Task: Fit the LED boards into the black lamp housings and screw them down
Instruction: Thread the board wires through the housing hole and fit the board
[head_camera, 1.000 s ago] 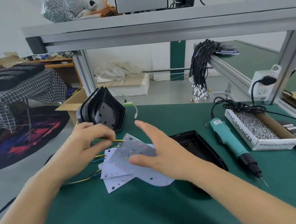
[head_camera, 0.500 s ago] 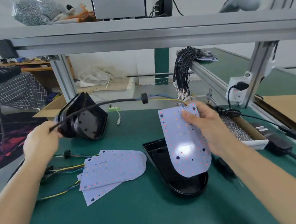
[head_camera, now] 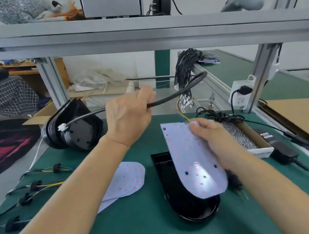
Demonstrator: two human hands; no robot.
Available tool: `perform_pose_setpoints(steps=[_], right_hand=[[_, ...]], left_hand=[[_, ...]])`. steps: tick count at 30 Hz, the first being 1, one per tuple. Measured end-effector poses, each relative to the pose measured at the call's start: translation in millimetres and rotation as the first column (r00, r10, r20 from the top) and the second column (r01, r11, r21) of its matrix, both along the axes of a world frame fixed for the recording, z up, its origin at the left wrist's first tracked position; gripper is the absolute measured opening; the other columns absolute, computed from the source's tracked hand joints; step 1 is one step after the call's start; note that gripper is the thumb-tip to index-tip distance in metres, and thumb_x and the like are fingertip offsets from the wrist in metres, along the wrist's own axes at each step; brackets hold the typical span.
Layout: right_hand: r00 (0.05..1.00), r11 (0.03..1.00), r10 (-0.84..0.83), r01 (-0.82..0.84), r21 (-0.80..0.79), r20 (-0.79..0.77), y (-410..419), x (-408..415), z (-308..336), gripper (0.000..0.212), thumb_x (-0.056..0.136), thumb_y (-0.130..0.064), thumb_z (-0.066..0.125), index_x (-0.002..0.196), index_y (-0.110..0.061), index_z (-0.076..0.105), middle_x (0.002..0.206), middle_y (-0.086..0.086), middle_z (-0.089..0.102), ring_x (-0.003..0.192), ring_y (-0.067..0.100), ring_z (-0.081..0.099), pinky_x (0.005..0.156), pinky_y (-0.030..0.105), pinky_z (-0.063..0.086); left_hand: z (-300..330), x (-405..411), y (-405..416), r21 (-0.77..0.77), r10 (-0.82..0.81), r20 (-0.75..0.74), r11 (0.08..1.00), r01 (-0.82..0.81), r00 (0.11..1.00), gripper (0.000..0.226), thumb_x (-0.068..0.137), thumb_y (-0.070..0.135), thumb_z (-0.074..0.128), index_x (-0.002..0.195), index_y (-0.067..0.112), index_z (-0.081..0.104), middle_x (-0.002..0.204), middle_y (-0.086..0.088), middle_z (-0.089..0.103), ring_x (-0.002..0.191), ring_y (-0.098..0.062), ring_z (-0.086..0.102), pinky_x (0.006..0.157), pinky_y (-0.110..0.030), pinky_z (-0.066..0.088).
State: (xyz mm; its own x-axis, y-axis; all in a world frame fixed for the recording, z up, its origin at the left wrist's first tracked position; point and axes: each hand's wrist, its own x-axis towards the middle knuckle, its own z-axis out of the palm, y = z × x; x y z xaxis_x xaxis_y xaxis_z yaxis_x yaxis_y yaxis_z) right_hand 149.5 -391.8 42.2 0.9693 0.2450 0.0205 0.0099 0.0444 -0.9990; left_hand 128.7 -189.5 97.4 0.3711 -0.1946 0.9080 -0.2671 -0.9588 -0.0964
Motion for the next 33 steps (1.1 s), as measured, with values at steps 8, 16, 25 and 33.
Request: perform_pose_setpoints(steps=[8,16,25,33], right_hand=[[0.975,0.549,0.061,0.147,-0.823,0.215,-48.8,31.0,-6.6,0.02,0.093,0.006,0.044,0.101,0.003,0.061,0.091,0.018,0.062,0.086,0.031,0.058,0.069,0.036,0.04],[0.905,0.73,0.038,0.264,-0.631,0.423,-8.5,31.4,53.0,0.029,0.097,-0.027,0.049,0.12,-0.012,0.061,0.117,0.005,0.061,0.112,0.019,0.053,0.089,0.026,0.035],[0.935,0.909,0.308,-0.344,-0.236,-0.177,70.2,21.7,36.6,0.026,0.1,-0.027,0.05,0.117,-0.008,0.052,0.074,0.003,0.058,0.048,0.006,0.052,0.042,0.016,0.043],[0.948,0.969,0.024,0.056,-0.24,0.318,20.6,18.3,56.7,0.021,0.099,-0.009,0.043,0.096,-0.009,0.064,0.063,-0.006,0.056,0.043,0.003,0.034,0.04,0.016,0.026]], left_hand=[[-36.3,1.2,-39.8,0.302,-0.203,-0.056,0.93,0.21,0.978,0.036,0.087,0.029,0.052,0.053,0.018,0.056,0.046,0.0,0.05,0.04,-0.025,0.05,0.04,-0.024,0.032],[-73.1,-0.3,-68.8,0.719,-0.121,-0.317,0.616,0.322,0.941,0.024,0.055,0.029,0.077,0.048,0.023,0.054,0.045,0.007,0.052,0.041,-0.012,0.048,0.045,-0.021,0.032],[-80.6,-11.9,-84.2,0.678,-0.231,-0.45,0.541,0.498,0.863,0.011,0.074,0.016,0.058,0.067,0.022,0.064,0.067,0.004,0.063,0.063,-0.019,0.06,0.063,-0.029,0.048],[-87.8,-46.1,-35.6,-0.454,-0.249,-0.357,0.888,0.065,0.9,0.025,0.083,0.027,0.06,0.105,0.017,0.054,0.101,0.003,0.052,0.094,-0.02,0.049,0.081,-0.032,0.041]])
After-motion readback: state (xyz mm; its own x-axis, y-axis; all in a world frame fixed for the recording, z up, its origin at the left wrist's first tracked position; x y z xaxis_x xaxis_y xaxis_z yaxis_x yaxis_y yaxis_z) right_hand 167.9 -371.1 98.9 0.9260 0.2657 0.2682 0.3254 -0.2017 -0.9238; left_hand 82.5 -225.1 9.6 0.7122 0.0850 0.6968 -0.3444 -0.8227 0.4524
